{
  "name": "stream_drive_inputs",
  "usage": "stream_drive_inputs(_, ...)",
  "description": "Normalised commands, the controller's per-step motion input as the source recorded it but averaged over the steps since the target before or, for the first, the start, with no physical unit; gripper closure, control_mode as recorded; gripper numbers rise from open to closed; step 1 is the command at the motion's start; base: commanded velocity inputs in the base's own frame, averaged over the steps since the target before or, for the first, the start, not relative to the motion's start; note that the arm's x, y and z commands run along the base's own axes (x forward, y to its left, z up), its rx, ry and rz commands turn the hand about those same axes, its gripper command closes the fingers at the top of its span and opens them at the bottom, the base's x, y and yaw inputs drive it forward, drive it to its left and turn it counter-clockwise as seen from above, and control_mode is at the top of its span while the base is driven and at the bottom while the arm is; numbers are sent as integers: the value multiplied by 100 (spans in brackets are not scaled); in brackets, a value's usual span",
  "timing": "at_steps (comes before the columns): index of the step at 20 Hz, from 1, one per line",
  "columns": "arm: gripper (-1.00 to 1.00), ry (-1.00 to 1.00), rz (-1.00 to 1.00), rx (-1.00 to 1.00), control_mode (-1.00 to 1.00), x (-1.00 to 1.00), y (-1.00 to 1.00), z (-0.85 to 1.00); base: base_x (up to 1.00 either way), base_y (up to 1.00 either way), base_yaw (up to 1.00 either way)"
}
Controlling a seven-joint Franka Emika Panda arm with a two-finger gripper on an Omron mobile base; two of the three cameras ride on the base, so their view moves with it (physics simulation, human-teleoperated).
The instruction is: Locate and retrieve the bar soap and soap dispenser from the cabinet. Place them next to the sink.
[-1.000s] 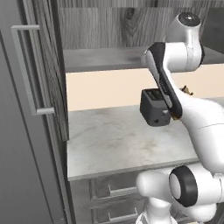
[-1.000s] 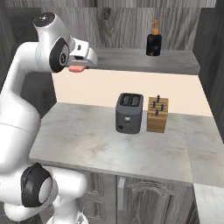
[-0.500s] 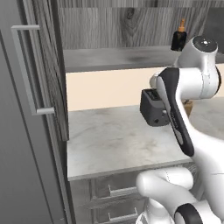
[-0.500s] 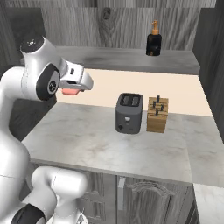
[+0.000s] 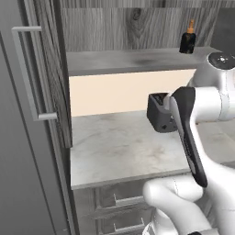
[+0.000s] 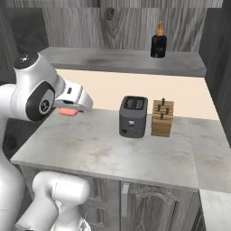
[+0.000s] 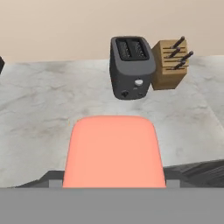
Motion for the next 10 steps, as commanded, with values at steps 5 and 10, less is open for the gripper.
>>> stream_drive_inputs(5,100,4,0,0,-100,-64,0,-42,0,0,0)
stream_drive_inputs(10,100,1,0,-2,-100,-61,0,-45,0,0,0)
